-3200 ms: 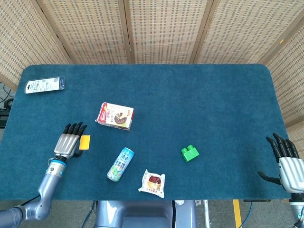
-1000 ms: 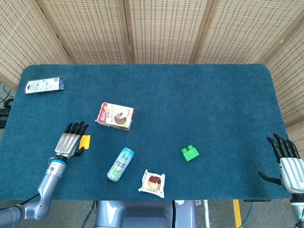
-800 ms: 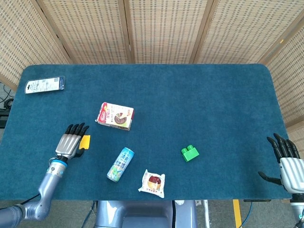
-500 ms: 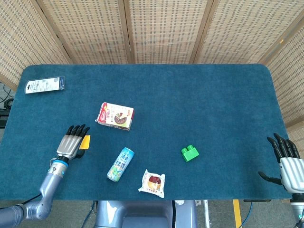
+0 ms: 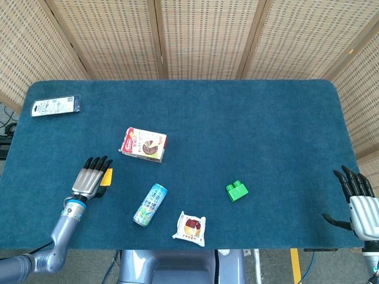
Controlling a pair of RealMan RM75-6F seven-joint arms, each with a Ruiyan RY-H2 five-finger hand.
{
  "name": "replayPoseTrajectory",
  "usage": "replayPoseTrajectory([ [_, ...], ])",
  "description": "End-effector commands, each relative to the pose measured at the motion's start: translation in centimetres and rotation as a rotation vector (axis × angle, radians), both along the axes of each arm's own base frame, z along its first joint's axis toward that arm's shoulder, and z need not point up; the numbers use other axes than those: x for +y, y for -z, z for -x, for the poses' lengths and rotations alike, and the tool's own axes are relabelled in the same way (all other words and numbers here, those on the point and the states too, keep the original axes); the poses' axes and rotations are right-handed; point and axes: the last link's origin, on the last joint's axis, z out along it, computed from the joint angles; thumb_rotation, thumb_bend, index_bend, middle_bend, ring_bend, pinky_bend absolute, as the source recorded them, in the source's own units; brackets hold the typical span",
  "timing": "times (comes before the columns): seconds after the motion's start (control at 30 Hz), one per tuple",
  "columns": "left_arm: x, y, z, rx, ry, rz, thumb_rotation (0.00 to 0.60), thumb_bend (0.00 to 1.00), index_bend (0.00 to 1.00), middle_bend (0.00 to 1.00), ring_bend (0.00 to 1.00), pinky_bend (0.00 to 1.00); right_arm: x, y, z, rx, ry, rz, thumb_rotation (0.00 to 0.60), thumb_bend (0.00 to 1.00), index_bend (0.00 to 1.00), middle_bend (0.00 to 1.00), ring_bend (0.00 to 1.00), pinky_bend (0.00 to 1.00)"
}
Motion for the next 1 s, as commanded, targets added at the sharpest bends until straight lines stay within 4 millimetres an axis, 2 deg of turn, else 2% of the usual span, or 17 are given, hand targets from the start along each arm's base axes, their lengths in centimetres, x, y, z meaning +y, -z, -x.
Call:
replayPoseTrajectory([
  [0.03,0.0,0.1,0.0,0.004,-0.002,0.001,0.6,0.39,0.02,0.0,0.0,0.0,0.0,0.0,0.0,0.0,0.0,0.0,0.6,0.1,0.0,0.0,0.0,0.0],
  [0.77,0.9,0.9,0.4,0.036,0.011,-0.049,0.6,0.42,0.03,0.0,0.0,0.0,0.1,-0.1,0.1,-0.005,0.001,0.003,0.6,0.1,0.0,0.0,0.0,0.0],
  [0.87,0.9,1.1,0.3,0.022,0.009,-0.045,0.6,0.43,0.16,0.0,0.0,0.0,0.1,-0.1,0.1,-0.005,0.0,0.003,0.6,0.1,0.0,0.0,0.0,0.0],
  [1.0,0.7,1.3,0.3,0.007,0.008,-0.033,0.6,0.44,0.37,0.0,0.0,0.0,0.1,-0.2,0.1,-0.006,0.0,0.004,0.6,0.1,0.0,0.0,0.0,0.0],
])
